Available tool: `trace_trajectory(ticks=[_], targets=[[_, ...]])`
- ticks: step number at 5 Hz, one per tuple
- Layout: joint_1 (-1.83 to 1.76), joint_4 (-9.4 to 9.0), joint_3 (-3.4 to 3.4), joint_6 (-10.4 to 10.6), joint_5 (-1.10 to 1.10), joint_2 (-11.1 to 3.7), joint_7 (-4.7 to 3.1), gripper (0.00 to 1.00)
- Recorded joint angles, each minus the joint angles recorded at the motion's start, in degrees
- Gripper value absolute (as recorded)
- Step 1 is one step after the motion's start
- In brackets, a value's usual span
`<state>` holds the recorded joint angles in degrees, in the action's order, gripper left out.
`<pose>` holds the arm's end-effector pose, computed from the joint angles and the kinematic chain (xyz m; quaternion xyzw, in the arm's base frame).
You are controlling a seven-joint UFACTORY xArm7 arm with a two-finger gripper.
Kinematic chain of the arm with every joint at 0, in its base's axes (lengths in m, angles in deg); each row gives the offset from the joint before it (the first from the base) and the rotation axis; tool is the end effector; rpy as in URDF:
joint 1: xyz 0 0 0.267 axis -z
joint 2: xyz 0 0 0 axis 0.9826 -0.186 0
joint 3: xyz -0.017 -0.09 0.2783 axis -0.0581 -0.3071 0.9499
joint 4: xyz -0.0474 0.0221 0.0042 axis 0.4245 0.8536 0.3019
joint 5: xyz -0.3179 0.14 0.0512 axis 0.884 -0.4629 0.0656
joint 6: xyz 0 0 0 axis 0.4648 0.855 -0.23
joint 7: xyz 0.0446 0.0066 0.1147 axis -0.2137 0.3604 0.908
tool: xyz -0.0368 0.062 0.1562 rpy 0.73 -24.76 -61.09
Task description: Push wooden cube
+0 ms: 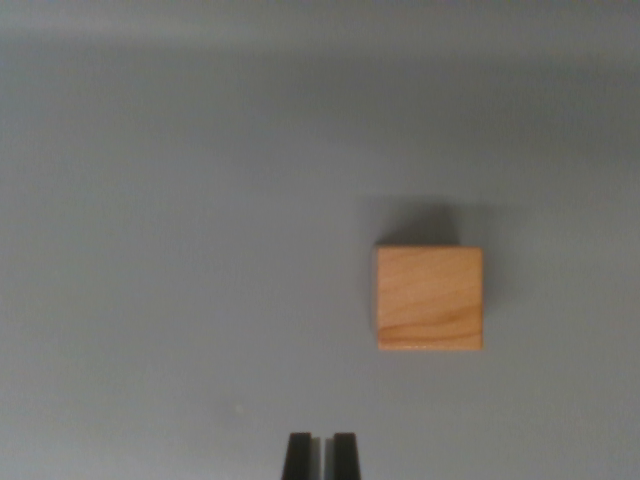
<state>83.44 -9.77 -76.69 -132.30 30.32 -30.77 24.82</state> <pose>0.5185 -0.0511 0.1609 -0.9994 -0.0346 0.0055 0.0022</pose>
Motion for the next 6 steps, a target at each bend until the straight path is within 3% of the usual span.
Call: trace_trajectory(ticks=[1, 2, 3, 4, 5, 6], targets=[[0.00, 0.00, 0.00, 0.0, 0.00, 0.00, 0.00, 0.00], [0.38, -1.69, -0.33, 2.6, -0.08, -1.10, -0.96, 0.00], [0.38, -1.69, -0.33, 2.6, -0.08, -1.10, -0.96, 0.00], [0.75, -3.31, -0.66, 5.2, -0.15, -2.15, -1.89, 0.00], [0.75, -3.31, -0.66, 5.2, -0.15, -2.15, -1.89, 0.00], [1.09, -4.79, -0.95, 7.5, -0.22, -3.12, -2.73, 0.00]])
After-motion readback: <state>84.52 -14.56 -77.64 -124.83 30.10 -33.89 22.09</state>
